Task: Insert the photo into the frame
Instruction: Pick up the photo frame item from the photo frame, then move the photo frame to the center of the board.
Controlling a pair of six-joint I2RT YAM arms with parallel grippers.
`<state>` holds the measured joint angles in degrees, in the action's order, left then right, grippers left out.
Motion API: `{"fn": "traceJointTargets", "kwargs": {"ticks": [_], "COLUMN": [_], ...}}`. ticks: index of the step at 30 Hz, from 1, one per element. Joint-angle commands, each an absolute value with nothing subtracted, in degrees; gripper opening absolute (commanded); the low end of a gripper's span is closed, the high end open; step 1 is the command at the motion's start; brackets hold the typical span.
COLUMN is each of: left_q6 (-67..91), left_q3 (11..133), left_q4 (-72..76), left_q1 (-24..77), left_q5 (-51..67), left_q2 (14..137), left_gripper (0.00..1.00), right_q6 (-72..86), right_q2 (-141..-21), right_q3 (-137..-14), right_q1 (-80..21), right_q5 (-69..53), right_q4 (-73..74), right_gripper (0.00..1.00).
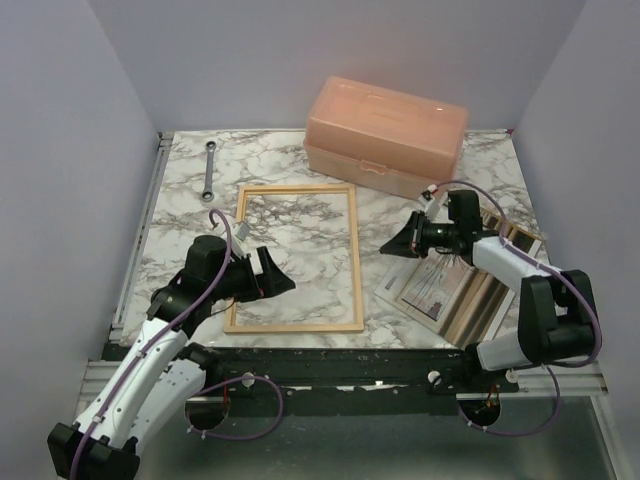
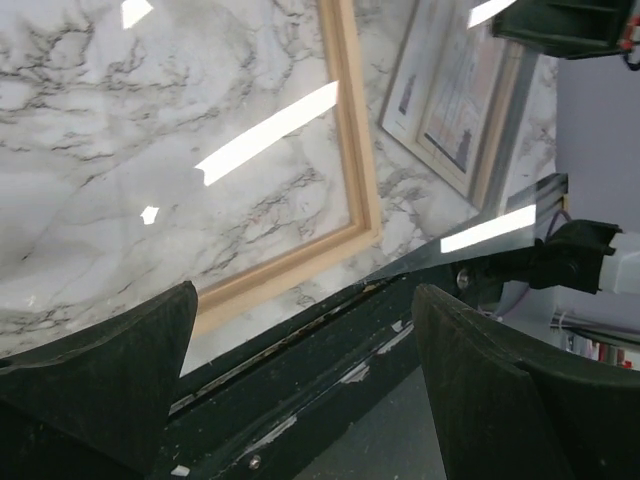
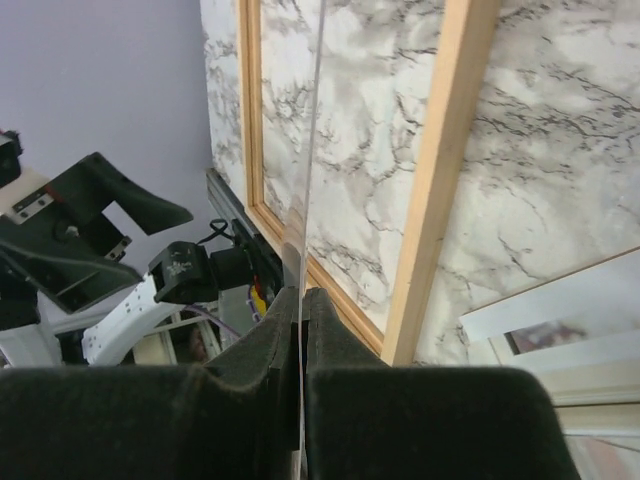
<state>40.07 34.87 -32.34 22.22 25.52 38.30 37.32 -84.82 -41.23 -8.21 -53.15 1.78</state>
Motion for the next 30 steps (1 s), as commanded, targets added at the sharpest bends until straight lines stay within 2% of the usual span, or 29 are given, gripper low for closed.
{"fn": "traceJointTargets", "kwargs": {"ticks": [1, 13, 23, 30], "left_q6": [40.07, 39.22, 37.15, 35.46], "left_q3": [35.21, 39.46, 47.8, 49.97], "left_q4": [-37.03, -42.39, -45.13, -44.54], "left_q1": [21.97, 21.84, 20.36, 16.21], "left_q5": [16.79, 2.41, -9.43, -13.0], "left_q2": [39.87, 49.96, 70.01, 78.65], "left_gripper": [0.91, 0.91, 0.91, 0.91], "right_q6": [35.27, 36.21, 36.76, 36.77], "right_q2": [-78.48, -66.28, -58.05, -53.88], "right_q3": [-45.99, -56.07, -59.07, -61.93], "right_q1": [-8.26, -8.24, -8.19, -8.17], "right_q5": [-51.39, -47.99, -44.14, -41.13], "right_q4": [11.26, 23.98, 33.77, 40.5], "right_gripper": [0.02, 0.01, 0.01, 0.0]}}
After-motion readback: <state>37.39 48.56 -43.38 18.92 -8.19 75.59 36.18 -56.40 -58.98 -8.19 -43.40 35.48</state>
